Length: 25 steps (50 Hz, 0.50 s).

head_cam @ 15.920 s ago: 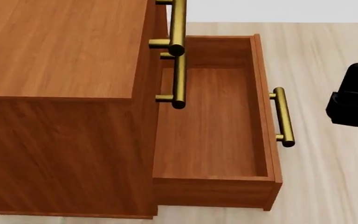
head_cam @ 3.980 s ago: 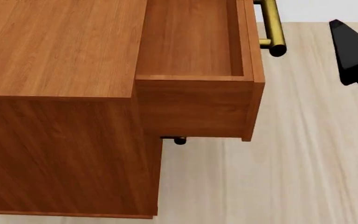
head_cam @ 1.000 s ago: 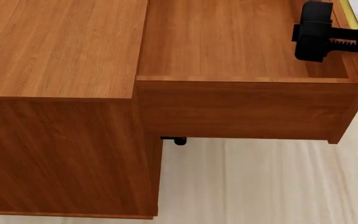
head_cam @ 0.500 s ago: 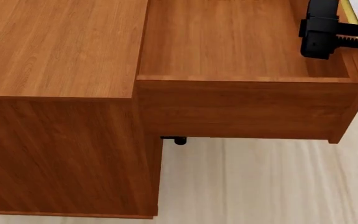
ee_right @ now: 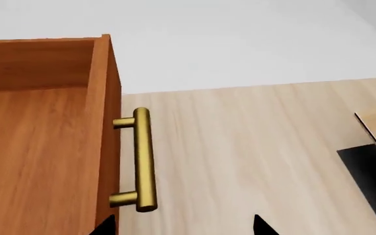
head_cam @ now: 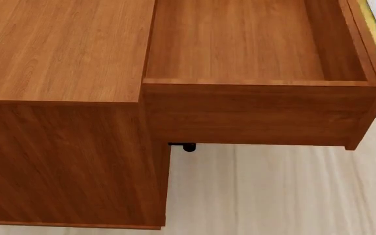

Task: Close the bottom drawer of the cabinet and open the top drawer.

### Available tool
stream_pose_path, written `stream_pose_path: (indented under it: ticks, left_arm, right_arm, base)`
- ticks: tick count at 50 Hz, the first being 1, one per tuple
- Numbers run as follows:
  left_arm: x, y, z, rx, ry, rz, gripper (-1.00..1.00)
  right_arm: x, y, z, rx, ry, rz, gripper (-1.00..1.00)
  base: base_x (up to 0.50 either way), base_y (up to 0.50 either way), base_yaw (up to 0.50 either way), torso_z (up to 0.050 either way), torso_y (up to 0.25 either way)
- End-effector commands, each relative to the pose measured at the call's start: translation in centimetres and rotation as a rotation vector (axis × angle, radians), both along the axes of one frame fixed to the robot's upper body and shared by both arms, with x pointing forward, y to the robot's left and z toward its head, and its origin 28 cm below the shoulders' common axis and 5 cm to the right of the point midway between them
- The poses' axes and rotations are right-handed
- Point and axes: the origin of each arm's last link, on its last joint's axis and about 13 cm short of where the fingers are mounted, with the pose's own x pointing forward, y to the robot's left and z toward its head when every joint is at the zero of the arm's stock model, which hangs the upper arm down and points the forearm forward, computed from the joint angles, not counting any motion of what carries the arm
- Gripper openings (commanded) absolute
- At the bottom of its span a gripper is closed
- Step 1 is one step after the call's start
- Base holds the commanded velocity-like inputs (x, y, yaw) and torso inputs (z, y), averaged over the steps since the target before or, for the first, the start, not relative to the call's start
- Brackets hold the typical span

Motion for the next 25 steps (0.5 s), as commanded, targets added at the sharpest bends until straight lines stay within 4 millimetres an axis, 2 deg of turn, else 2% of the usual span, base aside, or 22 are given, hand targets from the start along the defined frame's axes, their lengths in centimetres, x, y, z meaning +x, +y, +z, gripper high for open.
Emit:
stream_pose_path:
  ticks: [1, 12, 17, 19, 25]
  left_arm:
    - [0.0, 0.0, -0.2, 0.006, 0.007, -0.001, 1.00]
    - [0.1, 0.0, -0.2, 0.012, 0.011, 0.002, 1.00]
    - [0.1, 0.0, -0.2, 0.012, 0.011, 0.000, 1.00]
    - [0.1, 0.0, -0.2, 0.011, 0.008, 0.000, 1.00]
    - [0.1, -0.1, -0.1, 0.013, 0.010, -0.001, 1.00]
  right_arm:
    - [-3.7, 0.5, 1.5, -0.065, -0.120, -0.069, 1.00]
    - [-6.9, 2.0, 0.7, -0.083, -0.247, -0.031, 1.00]
    - [-7.6, 2.3, 0.2, -0.087, -0.274, -0.033, 1.00]
    - [-9.1, 3.1, -1.2, -0.090, -0.289, 0.004, 1.00]
    - [-11.1, 4.2, -2.6, -0.122, -0.333, 0.027, 1.00]
  base:
    - [0.00, 0.00, 0.00, 0.000, 0.000]
    - [0.00, 0.00, 0.00, 0.000, 0.000]
    - [0.00, 0.00, 0.00, 0.000, 0.000]
    - [0.00, 0.00, 0.00, 0.000, 0.000]
    - [0.00, 0.00, 0.00, 0.000, 0.000]
